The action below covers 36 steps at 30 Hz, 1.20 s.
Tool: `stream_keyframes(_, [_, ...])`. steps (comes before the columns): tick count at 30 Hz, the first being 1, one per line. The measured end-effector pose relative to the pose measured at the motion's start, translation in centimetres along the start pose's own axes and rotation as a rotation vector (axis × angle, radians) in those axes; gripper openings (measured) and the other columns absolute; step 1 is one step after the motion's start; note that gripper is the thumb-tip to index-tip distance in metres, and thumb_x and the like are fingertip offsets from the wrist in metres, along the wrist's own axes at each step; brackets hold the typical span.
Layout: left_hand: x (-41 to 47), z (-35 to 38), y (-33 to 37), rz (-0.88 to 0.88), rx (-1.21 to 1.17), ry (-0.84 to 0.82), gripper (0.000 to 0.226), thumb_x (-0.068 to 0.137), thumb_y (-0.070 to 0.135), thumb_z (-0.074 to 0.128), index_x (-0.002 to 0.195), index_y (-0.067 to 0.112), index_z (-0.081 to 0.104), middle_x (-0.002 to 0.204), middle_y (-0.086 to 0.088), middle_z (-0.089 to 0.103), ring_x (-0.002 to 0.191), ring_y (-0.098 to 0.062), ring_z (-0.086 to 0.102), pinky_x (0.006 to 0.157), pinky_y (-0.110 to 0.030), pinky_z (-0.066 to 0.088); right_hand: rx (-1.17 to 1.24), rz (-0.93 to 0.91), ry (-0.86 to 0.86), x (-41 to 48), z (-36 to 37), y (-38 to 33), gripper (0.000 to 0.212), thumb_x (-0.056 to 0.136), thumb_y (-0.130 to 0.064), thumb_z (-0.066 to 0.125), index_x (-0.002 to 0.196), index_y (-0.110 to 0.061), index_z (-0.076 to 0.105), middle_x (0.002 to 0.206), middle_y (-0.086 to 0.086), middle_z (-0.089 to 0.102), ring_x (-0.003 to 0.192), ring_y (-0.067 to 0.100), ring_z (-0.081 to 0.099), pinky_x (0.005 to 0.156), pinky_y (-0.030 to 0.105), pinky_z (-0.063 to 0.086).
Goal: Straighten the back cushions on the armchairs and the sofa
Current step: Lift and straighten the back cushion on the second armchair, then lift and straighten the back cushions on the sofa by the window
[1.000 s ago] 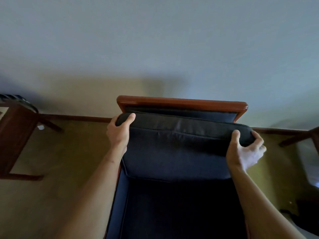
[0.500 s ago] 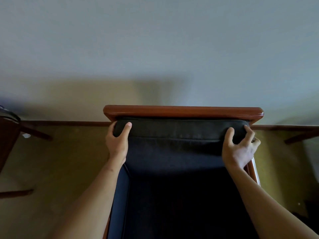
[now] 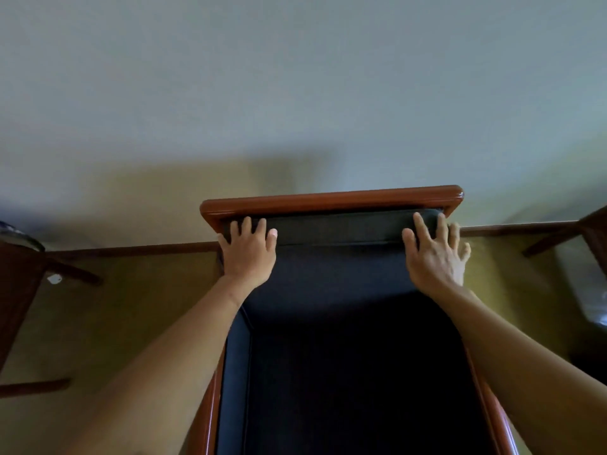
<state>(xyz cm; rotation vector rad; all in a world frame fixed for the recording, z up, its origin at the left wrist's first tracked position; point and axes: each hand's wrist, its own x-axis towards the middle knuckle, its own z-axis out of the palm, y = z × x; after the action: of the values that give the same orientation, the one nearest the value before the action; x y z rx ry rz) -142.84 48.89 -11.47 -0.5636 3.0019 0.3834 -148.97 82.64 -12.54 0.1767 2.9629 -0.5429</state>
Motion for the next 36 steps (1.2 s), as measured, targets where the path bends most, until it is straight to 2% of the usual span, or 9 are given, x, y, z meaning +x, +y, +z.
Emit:
stream_keyframes(2, [-1.8, -0.5, 3.5, 0.131, 0.077, -0.102, 0.055, 0.112, 0.045, 0.029, 0.162, 0.023, 0.038, 0.172, -0.014, 0.026, 0.16, -0.041, 0.013, 0.125, -0.07, 0.01, -0.03, -0.072, -0.047, -2.1, -1.7, 1.2, 0.062, 0.103, -0.062, 0.022, 0.161, -0.037, 0.02, 0.172, 0.006, 0.006, 0.158, 0.029, 0.001, 0.123, 0.06, 0.006])
stream_keyframes(4, [-4.3, -1.1, 7.8, 0.261, 0.086, -0.142, 0.056, 0.112, 0.045, 0.033, 0.164, 0.023, 0.033, 0.174, -0.014, 0.018, 0.161, -0.039, 0.007, 0.126, -0.068, 0.007, 0.006, -0.068, -0.055, -4.7, -3.8, 2.9, 0.064, 0.104, -0.061, 0.024, 0.161, -0.033, 0.021, 0.172, 0.005, 0.008, 0.159, 0.027, 0.001, 0.124, 0.058, 0.008])
stream_keyframes(9, [-13.5, -2.5, 20.8, 0.581, 0.058, -0.161, 0.056, 0.11, 0.042, 0.041, 0.163, 0.023, 0.035, 0.175, -0.013, 0.017, 0.161, -0.037, 0.008, 0.126, -0.064, 0.011, 0.038, 0.019, -0.009, -14.1, -11.0, 11.6, 0.06, 0.105, -0.058, 0.03, 0.158, -0.031, 0.029, 0.172, 0.006, 0.012, 0.159, 0.027, 0.002, 0.126, 0.055, 0.009])
stream_keyframes(14, [-26.0, -2.6, 33.5, 0.868, 0.034, -0.167, 0.056, 0.108, 0.041, 0.046, 0.161, 0.023, 0.04, 0.173, -0.014, 0.024, 0.16, -0.038, 0.016, 0.127, -0.062, 0.014, 0.039, 0.212, 0.102, -26.0, -17.3, 23.3, 0.061, 0.104, -0.058, 0.036, 0.159, -0.031, 0.029, 0.172, 0.004, 0.012, 0.159, 0.026, 0.001, 0.126, 0.053, 0.008])
stream_keyframes(20, [-42.8, 0.0, 46.2, 1.133, 0.056, -0.217, 0.057, 0.107, 0.042, 0.049, 0.161, 0.025, 0.04, 0.173, -0.013, 0.026, 0.159, -0.038, 0.022, 0.126, -0.065, 0.02, 0.084, 0.481, 0.252, -41.1, -22.6, 38.7, 0.061, 0.103, -0.054, 0.038, 0.158, -0.028, 0.034, 0.171, 0.006, 0.018, 0.159, 0.025, 0.004, 0.126, 0.049, 0.01])
stream_keyframes(28, [-62.0, 6.5, 59.6, 1.397, 0.059, -0.355, 0.058, 0.107, 0.046, 0.045, 0.162, 0.03, 0.037, 0.174, -0.007, 0.025, 0.16, -0.03, 0.02, 0.128, -0.053, 0.018, 0.107, 0.798, 0.34, -57.5, -25.0, 55.6, 0.06, 0.104, -0.051, 0.039, 0.158, -0.026, 0.034, 0.17, 0.006, 0.02, 0.158, 0.025, 0.007, 0.126, 0.048, 0.011])
stream_keyframes(36, [-73.6, 15.6, 71.2, 1.539, 0.146, -0.526, 0.056, 0.106, 0.047, 0.047, 0.158, 0.027, 0.044, 0.169, -0.004, 0.034, 0.154, -0.024, 0.03, 0.122, -0.045, 0.028, 0.18, 1.052, 0.331, -65.4, -24.2, 68.5, 0.06, 0.105, -0.05, 0.037, 0.159, -0.025, 0.031, 0.17, 0.007, 0.019, 0.158, 0.025, 0.007, 0.126, 0.047, 0.011])
